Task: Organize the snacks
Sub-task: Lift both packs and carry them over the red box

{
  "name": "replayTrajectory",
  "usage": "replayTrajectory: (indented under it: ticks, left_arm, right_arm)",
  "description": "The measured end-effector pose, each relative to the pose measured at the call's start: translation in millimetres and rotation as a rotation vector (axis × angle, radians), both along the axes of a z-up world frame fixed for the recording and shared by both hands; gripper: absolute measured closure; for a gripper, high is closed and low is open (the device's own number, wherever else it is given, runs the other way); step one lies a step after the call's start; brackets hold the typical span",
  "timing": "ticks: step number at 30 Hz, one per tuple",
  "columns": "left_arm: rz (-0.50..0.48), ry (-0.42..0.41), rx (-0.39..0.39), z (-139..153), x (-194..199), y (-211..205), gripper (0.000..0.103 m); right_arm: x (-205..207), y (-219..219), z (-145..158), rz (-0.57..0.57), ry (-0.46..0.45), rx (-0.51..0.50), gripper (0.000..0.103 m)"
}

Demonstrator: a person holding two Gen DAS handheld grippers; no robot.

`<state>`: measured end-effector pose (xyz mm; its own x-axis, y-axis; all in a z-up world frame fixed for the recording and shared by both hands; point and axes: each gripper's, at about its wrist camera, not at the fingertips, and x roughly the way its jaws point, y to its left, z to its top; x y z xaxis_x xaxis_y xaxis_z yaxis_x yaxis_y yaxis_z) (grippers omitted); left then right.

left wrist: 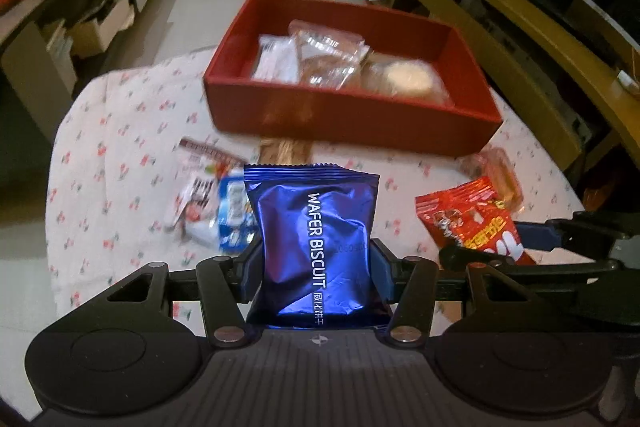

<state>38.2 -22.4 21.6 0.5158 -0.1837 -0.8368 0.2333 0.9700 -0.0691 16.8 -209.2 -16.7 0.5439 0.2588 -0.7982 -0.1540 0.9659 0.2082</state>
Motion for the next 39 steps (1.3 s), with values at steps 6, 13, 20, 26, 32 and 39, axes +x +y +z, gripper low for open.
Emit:
replayTrajectory:
  ticks: [6,13,20,26,32,39]
  left_arm:
    - [-0.012,-0.050,-0.002,13.2,14.9,-11.3,0.042]
    - [-0.014,-0.082,-0.004,23.4,30.2,-21.1,0.042]
    - [-0.009,-0.123,-0.009,35.3,47.9,-28.0,0.042]
    - [-0.003,-0.142,-0.026,42.4,60.0,-29.2,0.043]
    - [0.000,-0.159,-0.022,46.8,67.3,-31.6,0.044]
    - [0.010,-0.171,-0.026,51.2,75.9,-30.3,0.044]
  right_arm:
    - [10.7,-14.6,11.4,-0.069,-0.029,0.042,0.045]
    - [24.1,-24.9,19.5,-0.122,-0.051,0.064,0.045]
    - [38.8,-31.8,29.5,-0.170,-0.082,0.087,0.045]
    - [50.5,-36.8,37.7,-0.198,-0.110,0.109,0.045]
    - [59.8,-38.9,42.8,-0.214,-0.127,0.123,0.045]
    - [68.9,-39.0,45.8,-0.228,-0.141,0.133,0.045]
